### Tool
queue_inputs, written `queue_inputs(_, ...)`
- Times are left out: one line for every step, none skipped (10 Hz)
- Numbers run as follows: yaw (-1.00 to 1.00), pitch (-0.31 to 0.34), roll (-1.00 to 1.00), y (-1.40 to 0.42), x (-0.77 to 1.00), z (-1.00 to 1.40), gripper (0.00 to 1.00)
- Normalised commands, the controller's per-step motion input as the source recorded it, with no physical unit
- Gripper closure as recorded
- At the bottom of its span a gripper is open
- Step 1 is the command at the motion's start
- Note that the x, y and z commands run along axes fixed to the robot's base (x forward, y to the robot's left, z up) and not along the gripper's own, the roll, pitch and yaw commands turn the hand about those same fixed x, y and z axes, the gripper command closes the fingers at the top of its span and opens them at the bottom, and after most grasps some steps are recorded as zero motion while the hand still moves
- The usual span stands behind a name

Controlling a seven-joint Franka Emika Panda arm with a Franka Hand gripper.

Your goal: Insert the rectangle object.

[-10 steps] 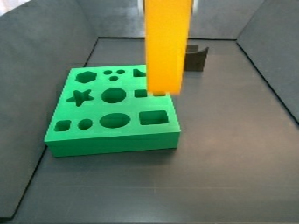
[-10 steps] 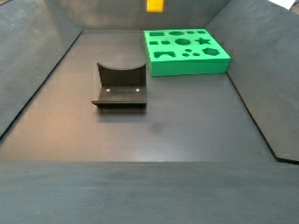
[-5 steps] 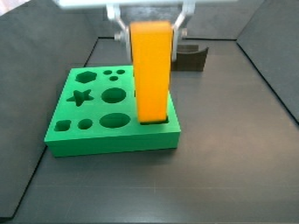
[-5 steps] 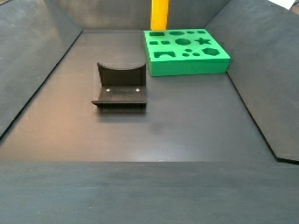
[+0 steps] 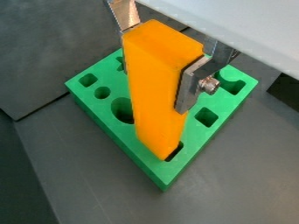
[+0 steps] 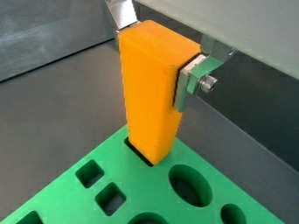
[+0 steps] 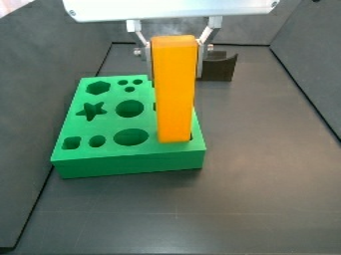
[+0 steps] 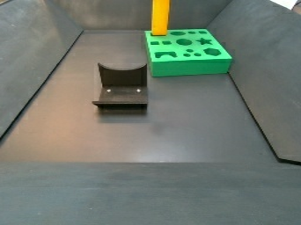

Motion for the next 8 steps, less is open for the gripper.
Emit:
queue_inputs(0.25, 0.06, 0.35, 0.09, 0.27, -0.27, 1.0)
queue_inputs(0.15, 0.067, 0.32, 0.02, 0.26, -0.32, 1.0)
queue_inputs(0.0, 0.026, 0.19, 0.0, 0.05, -0.46, 1.0)
queue_inputs(0.0, 0.0, 0.02, 0.0, 0.0, -0.48, 1.0)
queue_inputs(-0.03, 0.0, 0.0, -0.06, 0.0, -0.5, 1.0)
queue_inputs(-0.05, 0.0, -0.17, 0.0, 0.13, -0.15, 1.0)
queue_inputs(-0.06, 0.0, -0.18, 0.09, 0.05, -0.14, 1.0)
queue_inputs(0.0, 0.0, 0.0, 0.0, 0.0, 0.0, 1.0)
